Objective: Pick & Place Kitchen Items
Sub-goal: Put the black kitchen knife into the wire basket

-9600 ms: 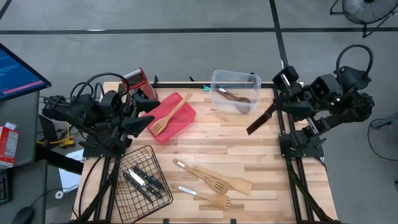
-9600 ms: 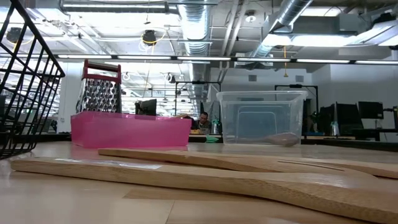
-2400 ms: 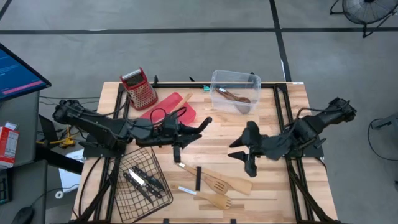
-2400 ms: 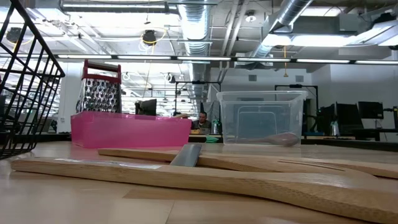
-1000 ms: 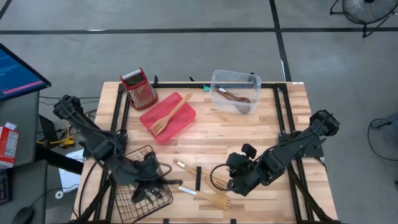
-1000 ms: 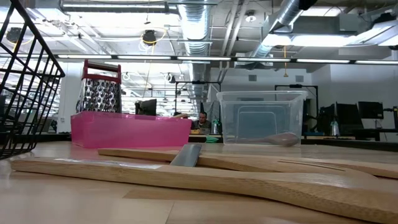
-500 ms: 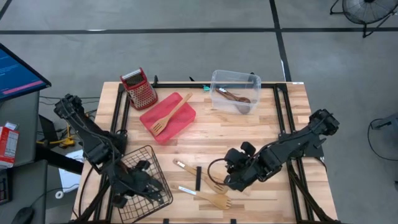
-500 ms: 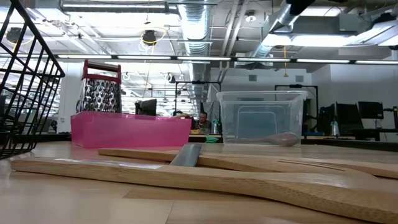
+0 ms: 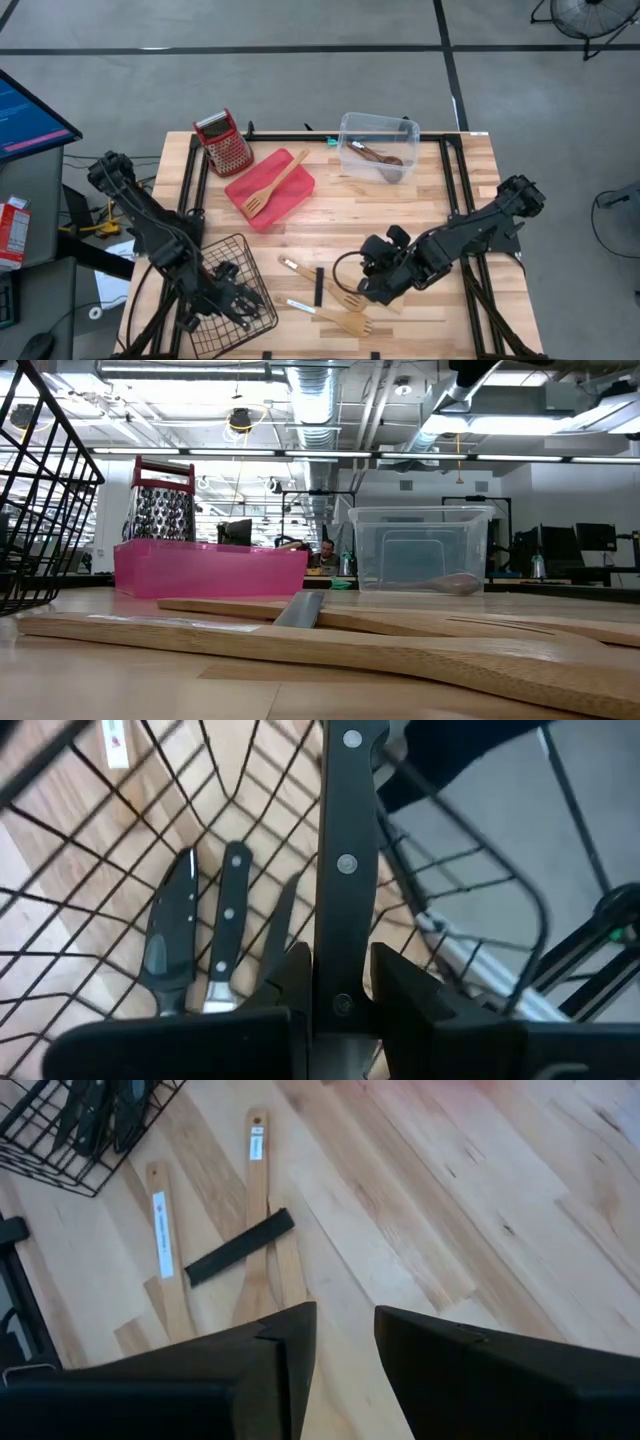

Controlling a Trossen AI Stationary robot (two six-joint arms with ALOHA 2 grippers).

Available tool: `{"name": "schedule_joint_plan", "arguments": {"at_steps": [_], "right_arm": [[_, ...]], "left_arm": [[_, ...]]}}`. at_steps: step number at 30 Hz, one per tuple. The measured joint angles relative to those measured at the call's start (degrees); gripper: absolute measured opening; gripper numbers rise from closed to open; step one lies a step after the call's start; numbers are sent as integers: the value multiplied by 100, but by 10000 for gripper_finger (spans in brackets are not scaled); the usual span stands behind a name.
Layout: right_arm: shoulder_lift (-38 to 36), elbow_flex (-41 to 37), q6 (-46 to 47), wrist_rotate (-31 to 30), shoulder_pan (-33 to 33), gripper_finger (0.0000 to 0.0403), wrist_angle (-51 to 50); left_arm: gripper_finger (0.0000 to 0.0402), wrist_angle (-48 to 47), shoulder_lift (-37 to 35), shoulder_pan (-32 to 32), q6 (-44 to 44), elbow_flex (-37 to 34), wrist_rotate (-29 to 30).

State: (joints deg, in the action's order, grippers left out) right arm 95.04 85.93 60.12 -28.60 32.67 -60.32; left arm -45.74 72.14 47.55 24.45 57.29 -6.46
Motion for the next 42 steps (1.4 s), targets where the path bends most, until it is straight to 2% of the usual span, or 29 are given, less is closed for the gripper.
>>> {"name": "schedule_joint_plan", "arguments": {"at_steps": [7, 18, 33, 42], "right_arm": [[-2, 0, -1, 7, -40, 117, 100], [-2, 0, 162, 15, -45, 117, 127], [-4, 0, 144, 76, -49, 117, 125], [-4, 0, 143, 157, -49, 117, 128]], "left_arm": [[49, 207, 0, 0, -148, -492, 28], [49, 769, -2, -70, 417, -1363, 855], [49, 1648, -2, -70, 496, -2073, 859], [60, 1740, -2, -70, 441, -2185, 789]]}}
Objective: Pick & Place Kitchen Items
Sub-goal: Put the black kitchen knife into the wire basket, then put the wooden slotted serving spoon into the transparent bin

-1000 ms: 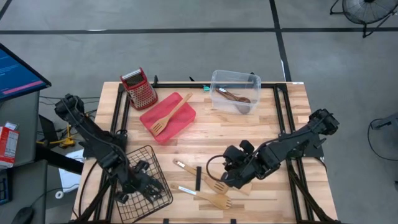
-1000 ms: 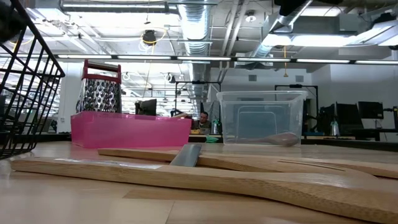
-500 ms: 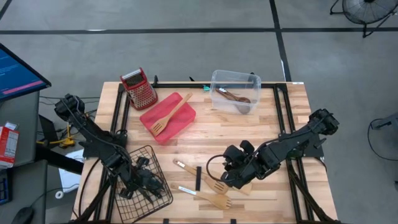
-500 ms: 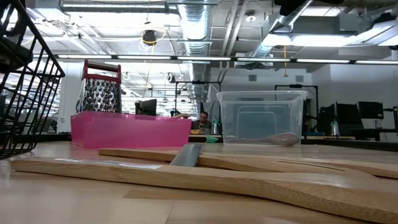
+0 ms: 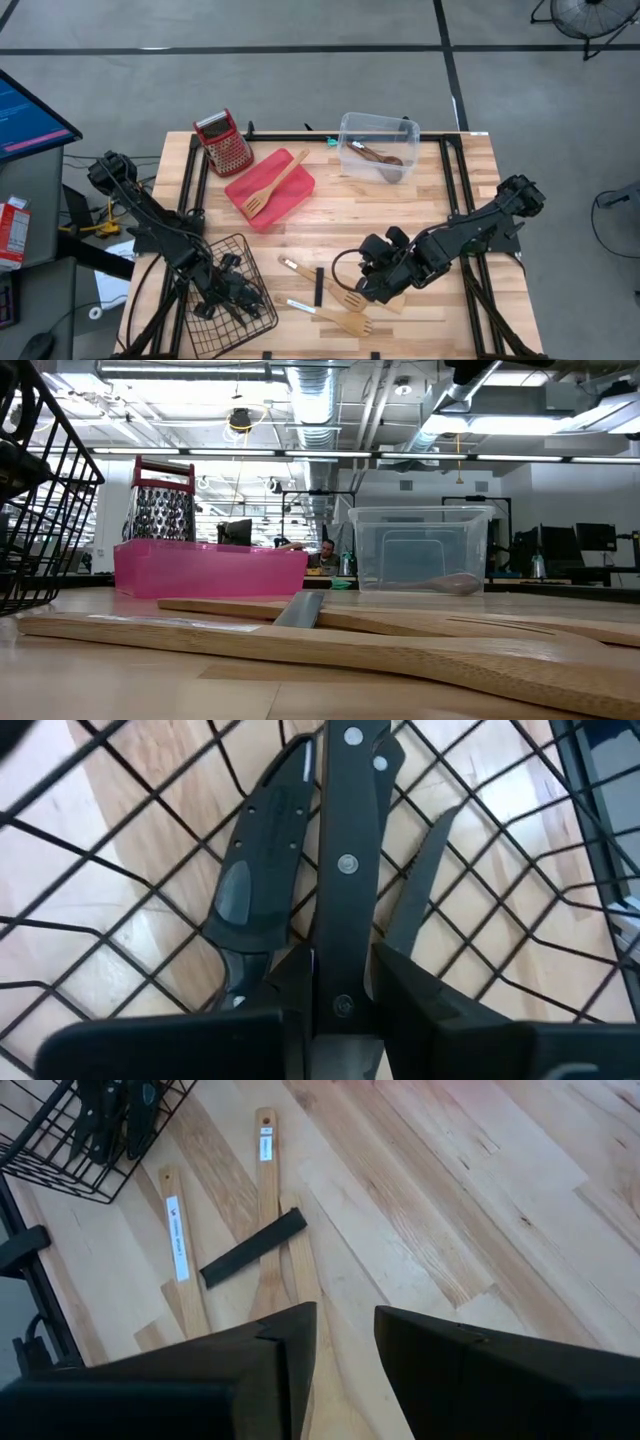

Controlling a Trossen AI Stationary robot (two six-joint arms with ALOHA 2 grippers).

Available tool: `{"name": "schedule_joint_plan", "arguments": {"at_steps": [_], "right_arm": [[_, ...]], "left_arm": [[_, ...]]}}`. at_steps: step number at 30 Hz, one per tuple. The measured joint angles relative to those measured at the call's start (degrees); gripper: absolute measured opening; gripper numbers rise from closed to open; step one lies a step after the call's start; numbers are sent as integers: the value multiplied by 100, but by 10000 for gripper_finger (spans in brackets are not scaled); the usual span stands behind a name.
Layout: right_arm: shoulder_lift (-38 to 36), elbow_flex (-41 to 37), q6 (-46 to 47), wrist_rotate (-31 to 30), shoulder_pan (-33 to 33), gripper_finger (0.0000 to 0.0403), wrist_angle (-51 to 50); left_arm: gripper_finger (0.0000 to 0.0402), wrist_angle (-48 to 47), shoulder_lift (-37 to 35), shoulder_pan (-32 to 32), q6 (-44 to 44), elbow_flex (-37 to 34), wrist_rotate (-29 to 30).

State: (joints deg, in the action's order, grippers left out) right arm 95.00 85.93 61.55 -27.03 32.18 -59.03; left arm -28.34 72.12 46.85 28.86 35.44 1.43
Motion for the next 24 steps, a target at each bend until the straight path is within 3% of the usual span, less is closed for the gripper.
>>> {"name": "schedule_joint_plan", "arguments": {"at_steps": [15, 20, 24], "right_arm": [[0, 2, -63, 2, -44, 130, 99], [0, 2, -215, 0, -44, 167, 99], [0, 2, -217, 2, -44, 198, 99]], "left_arm": [[72, 80, -2, 0, -29, 0, -168], [110, 127, -15, 0, 53, 0, -655], [154, 148, -161, 0, 462, 2, -706]]}}
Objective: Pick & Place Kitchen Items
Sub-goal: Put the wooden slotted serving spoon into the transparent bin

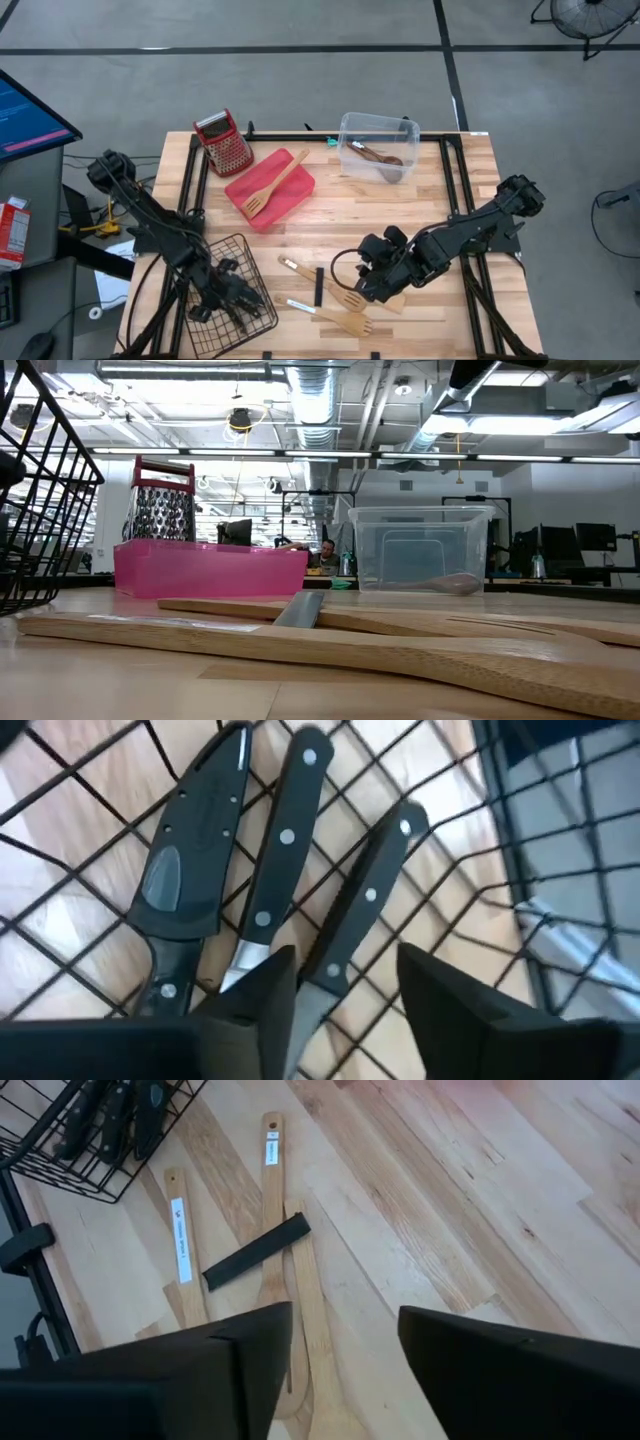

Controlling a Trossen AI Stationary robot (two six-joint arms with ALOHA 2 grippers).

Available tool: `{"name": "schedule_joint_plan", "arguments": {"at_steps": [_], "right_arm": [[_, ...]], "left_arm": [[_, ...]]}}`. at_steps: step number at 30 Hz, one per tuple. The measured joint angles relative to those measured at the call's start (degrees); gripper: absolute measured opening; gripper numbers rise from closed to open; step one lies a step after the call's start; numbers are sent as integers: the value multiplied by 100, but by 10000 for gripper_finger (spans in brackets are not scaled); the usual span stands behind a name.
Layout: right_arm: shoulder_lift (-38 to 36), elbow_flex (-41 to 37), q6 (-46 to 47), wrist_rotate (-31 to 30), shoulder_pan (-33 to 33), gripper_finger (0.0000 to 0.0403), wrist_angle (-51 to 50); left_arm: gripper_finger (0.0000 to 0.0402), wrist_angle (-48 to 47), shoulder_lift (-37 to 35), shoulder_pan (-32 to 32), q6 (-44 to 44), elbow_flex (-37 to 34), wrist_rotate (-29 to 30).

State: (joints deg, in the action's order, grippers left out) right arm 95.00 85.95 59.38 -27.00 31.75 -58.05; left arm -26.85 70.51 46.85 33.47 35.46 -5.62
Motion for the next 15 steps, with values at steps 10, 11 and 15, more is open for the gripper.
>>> {"name": "schedule_joint_plan", "arguments": {"at_steps": [10, 11, 15], "right_arm": [[0, 0, -144, 0, -4, 223, -64], [0, 0, -142, 0, -4, 222, -80], [0, 0, -55, 0, -4, 218, -159]], "left_arm": [[190, 26, -813, -440, 1528, 511, -14], [187, 74, -896, -523, 1627, 612, -12], [175, 762, -1212, -829, 1696, 905, 265]]}}
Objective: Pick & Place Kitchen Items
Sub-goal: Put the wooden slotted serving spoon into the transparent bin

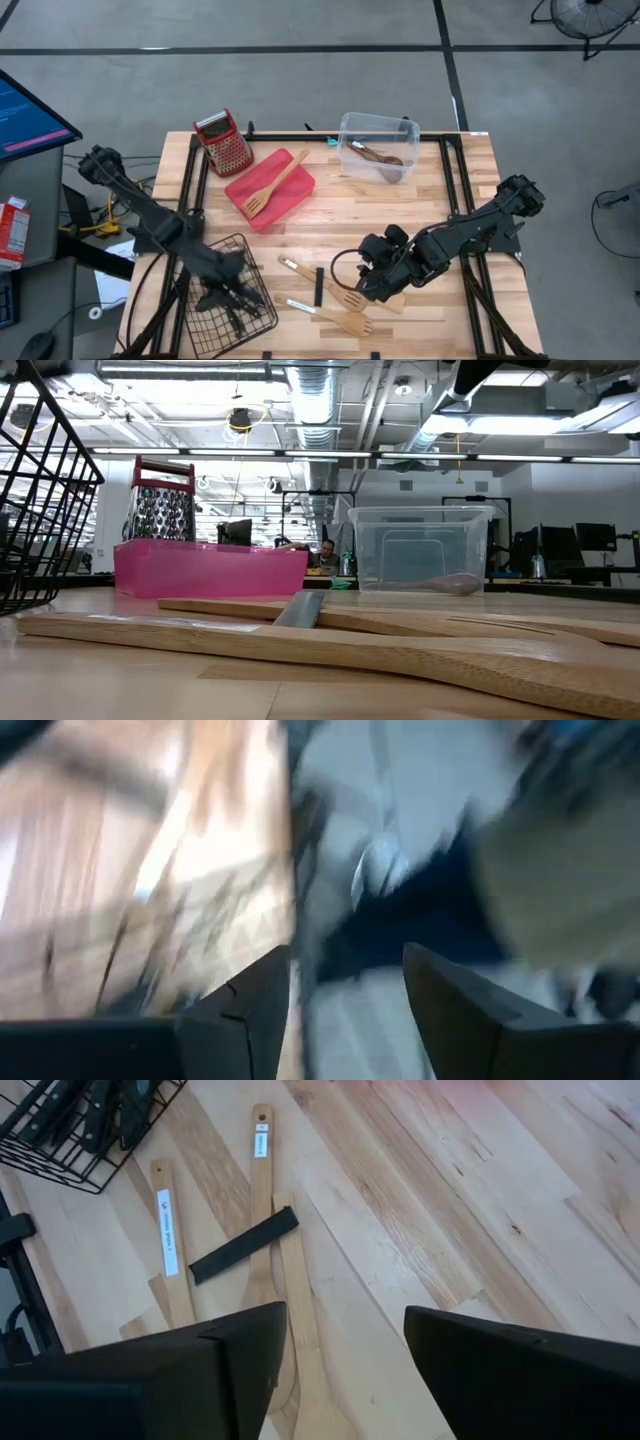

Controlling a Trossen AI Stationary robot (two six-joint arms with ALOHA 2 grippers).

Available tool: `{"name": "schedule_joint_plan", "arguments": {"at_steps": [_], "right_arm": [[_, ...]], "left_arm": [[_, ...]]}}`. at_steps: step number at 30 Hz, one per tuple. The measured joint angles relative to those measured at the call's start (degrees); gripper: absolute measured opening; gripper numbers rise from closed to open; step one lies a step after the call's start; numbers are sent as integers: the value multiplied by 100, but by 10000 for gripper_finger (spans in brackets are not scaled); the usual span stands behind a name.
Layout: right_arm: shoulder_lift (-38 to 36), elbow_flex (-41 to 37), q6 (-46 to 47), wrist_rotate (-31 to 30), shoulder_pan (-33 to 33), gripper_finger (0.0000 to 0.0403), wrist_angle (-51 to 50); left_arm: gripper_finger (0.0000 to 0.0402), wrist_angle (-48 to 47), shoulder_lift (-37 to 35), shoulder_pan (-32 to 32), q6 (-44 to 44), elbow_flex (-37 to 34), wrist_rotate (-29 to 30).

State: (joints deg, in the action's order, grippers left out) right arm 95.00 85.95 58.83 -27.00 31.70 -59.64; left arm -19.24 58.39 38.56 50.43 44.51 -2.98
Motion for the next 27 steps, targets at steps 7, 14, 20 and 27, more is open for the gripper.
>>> {"name": "schedule_joint_plan", "arguments": {"at_steps": [7, 14, 20, 27], "right_arm": [[0, 0, 17, 0, 68, 212, -57], [0, 0, 400, 37, 249, 204, -520], [0, 0, 675, 271, 421, 196, -699], [0, 0, 967, 317, 620, 194, -758]], "left_arm": [[183, 2184, -194, -604, -613, 49, 1842], [201, 2321, 364, -1142, -1948, 65, 2359], [205, 2355, 1281, -1514, -3292, 366, 2196], [205, 2357, 2266, -1710, -3960, 573, 1636]]}}
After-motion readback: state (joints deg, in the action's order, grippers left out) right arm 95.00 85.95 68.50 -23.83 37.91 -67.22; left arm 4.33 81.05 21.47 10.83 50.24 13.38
